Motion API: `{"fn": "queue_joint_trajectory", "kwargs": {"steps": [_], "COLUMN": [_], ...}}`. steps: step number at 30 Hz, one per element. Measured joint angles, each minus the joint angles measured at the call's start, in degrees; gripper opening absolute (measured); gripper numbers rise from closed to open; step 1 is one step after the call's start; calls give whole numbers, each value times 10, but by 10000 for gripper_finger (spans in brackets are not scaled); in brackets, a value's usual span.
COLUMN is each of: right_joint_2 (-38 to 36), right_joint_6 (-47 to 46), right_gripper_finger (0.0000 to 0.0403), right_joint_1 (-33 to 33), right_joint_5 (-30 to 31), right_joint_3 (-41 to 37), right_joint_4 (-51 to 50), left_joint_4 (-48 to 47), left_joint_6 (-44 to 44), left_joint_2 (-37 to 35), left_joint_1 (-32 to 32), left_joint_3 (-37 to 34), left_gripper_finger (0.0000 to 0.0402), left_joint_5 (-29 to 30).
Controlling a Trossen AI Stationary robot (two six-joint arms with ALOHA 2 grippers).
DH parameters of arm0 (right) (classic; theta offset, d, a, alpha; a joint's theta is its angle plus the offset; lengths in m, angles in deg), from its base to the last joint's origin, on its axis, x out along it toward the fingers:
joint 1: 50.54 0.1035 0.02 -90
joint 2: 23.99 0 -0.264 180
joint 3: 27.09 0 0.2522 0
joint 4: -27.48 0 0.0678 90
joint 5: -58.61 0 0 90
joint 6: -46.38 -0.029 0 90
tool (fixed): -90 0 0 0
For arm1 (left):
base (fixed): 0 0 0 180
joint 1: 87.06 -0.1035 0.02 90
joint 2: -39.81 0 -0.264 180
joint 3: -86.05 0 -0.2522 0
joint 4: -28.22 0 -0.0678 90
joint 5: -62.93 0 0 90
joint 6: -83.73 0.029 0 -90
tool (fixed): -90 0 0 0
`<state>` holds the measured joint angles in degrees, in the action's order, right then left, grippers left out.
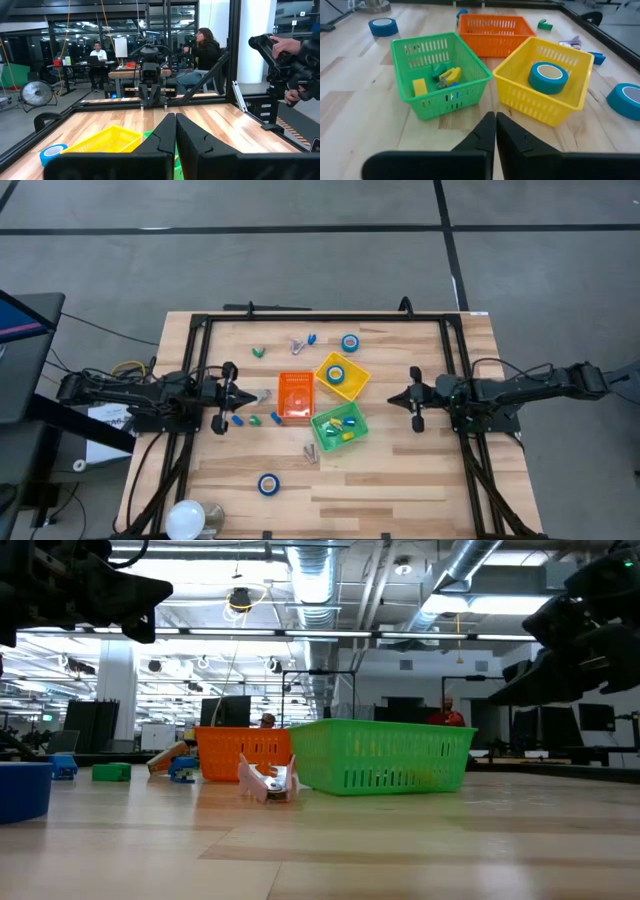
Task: Pick and place Stapler, Stapler remover, tape
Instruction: Put the blue tape into the yellow bin
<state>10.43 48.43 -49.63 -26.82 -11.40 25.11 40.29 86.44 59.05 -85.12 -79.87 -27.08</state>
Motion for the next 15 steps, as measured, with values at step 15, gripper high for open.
{"fn": "queue_joint_trajectory", "kwargs": {"steps": [15], "right_joint_2": [-146], "right_joint_6": [-1], "right_gripper_finger": [1], "right_joint_1": [-7], "right_joint_5": [-2], "right_joint_3": [-15], "right_joint_4": [-91], "left_joint_4": [2], "left_joint_6": [0], "left_joint_2": [0], "left_joint_1": [0], "left_joint_3": [0], "left_gripper_finger": [4], "left_joint_5": [0]}}
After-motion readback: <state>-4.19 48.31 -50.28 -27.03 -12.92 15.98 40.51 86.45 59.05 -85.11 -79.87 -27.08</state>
